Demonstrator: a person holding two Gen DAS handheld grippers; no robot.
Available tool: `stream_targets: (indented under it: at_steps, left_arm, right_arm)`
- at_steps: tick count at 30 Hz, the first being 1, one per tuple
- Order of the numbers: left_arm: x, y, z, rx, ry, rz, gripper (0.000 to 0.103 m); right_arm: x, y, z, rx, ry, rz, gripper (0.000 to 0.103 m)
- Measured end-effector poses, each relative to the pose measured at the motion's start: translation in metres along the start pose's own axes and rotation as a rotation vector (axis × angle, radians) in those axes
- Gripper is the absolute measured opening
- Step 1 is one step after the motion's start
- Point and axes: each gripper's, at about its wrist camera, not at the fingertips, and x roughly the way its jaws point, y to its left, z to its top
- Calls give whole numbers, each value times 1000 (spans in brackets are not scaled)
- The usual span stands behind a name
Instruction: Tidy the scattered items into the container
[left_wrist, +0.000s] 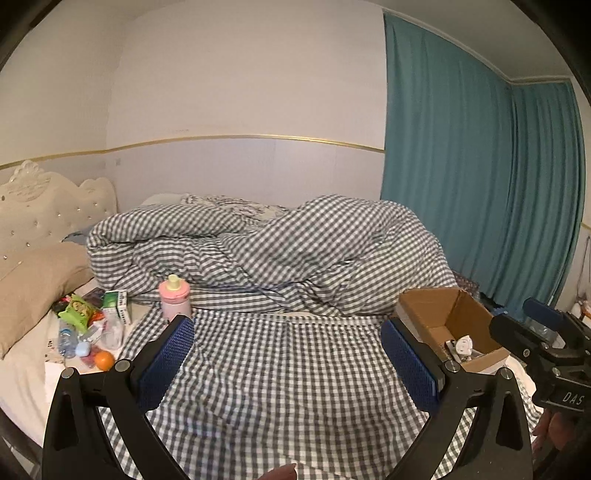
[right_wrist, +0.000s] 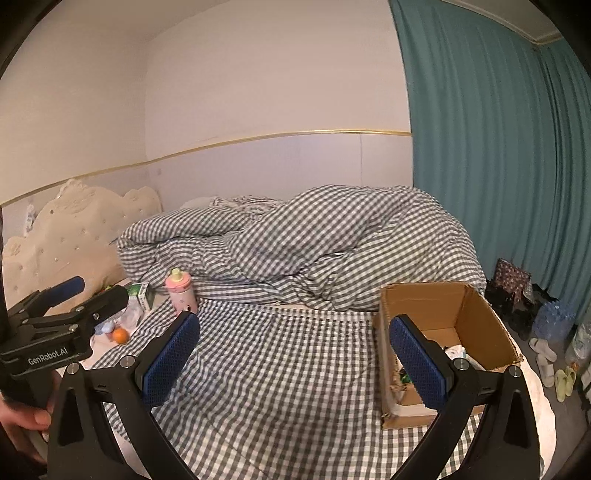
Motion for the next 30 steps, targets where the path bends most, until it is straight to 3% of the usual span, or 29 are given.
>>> stream_targets:
  at_steps: [13,30]
  left_arm:
    - [-12,20,-6,-6,5,46,103]
    - [-11,20,-5,0,-1,50,103]
  right_arm:
    - [6,24,-3,-14,6,21,103]
    - [11,16,-4,-8,25,27,103]
